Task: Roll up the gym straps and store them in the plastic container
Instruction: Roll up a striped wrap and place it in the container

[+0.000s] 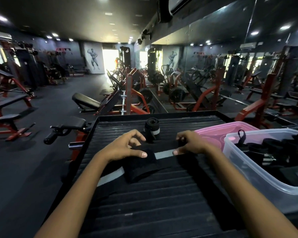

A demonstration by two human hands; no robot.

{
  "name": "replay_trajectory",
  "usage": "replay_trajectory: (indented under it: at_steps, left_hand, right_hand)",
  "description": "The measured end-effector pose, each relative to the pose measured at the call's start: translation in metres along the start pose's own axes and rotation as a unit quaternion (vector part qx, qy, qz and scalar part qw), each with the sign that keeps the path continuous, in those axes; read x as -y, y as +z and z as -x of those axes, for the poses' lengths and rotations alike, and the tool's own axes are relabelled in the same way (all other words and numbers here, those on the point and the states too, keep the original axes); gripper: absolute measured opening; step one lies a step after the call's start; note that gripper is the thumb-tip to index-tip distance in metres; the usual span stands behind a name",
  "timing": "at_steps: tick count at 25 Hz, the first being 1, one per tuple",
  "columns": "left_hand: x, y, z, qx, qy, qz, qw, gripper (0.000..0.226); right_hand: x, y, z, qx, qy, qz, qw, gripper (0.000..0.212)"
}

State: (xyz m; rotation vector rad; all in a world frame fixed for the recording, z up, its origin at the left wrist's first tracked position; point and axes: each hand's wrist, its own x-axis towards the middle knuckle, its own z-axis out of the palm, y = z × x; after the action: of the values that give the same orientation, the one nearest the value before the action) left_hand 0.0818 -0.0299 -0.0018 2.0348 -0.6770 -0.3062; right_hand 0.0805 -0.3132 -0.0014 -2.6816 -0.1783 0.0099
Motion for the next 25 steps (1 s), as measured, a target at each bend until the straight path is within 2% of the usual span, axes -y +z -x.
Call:
replay_trajectory:
  at_steps: [1,3,5,6,8,10,13,15,16,18,19,20,21,22,24,25]
  left_hand:
    - [0.001,-0.005,0.001,0.005,-0.025,-0.011,1.000,0.057]
    - [0.007,-0.013,0.006,0.062,-0.073,-0.068,0.993,0.063]
    - [0.014,-0.015,0.010,0.124,-0.089,-0.122,0.981,0.057]
    - [0.017,-0.015,0.010,0.137,-0.090,-0.113,0.980,0.051]
    - [0.018,-0.015,0.011,0.115,-0.089,-0.080,0.986,0.040]
    - [0.016,-0.017,0.010,0.075,-0.066,-0.085,0.991,0.039]
    - [0.015,-0.019,0.008,0.064,-0.057,-0.060,0.995,0.039]
    - [0.011,-0.017,0.006,0.043,-0.035,-0.077,0.995,0.029]
    - [0.008,-0.015,0.005,0.004,-0.013,-0.099,0.995,0.023]
    - [-0.002,-0.008,0.003,-0.117,0.056,-0.169,0.977,0.018]
    - [-0.008,-0.003,0.003,-0.164,0.097,-0.206,0.960,0.019]
    - [-0.012,0.002,0.003,-0.186,0.126,-0.232,0.946,0.020]
    - [-0.016,0.008,0.003,-0.186,0.142,-0.243,0.941,0.021]
    - [-0.020,0.014,0.003,-0.166,0.144,-0.243,0.945,0.023]
    - [-0.026,0.027,0.003,-0.060,0.100,-0.249,0.961,0.026]
    - [-0.028,0.034,0.003,0.012,0.066,-0.275,0.959,0.030]
  right_hand:
    - [0.003,-0.006,-0.001,-0.052,-0.009,0.006,0.999,0.034]
    - [0.007,-0.016,-0.006,-0.145,-0.017,0.036,0.989,0.029]
    - [0.011,-0.023,-0.011,-0.220,-0.005,0.051,0.974,0.026]
    - [0.010,-0.025,-0.014,-0.253,0.005,0.050,0.966,0.025]
    - [0.007,-0.028,-0.022,-0.299,0.018,0.035,0.953,0.021]
    - [0.001,-0.027,-0.030,-0.329,0.034,0.006,0.944,0.018]
    - [-0.014,-0.017,-0.042,-0.347,0.069,-0.084,0.931,0.017]
    - [-0.021,-0.007,-0.047,-0.345,0.102,-0.199,0.912,0.010]
    - [-0.021,-0.004,-0.047,-0.329,0.118,-0.283,0.893,0.002]
    - [-0.014,0.001,-0.045,-0.272,0.134,-0.470,0.829,0.016]
    - [-0.012,0.004,-0.045,-0.239,0.135,-0.538,0.797,0.022]
    - [-0.007,0.008,-0.042,-0.215,0.133,-0.561,0.788,0.023]
    - [-0.005,0.010,-0.042,-0.197,0.129,-0.544,0.806,0.018]
    - [-0.001,0.012,-0.041,-0.188,0.121,-0.493,0.841,0.012]
    - [-0.012,0.015,-0.046,-0.168,0.130,-0.312,0.926,0.047]
    - [-0.016,0.017,-0.047,-0.160,0.127,-0.213,0.955,0.057]
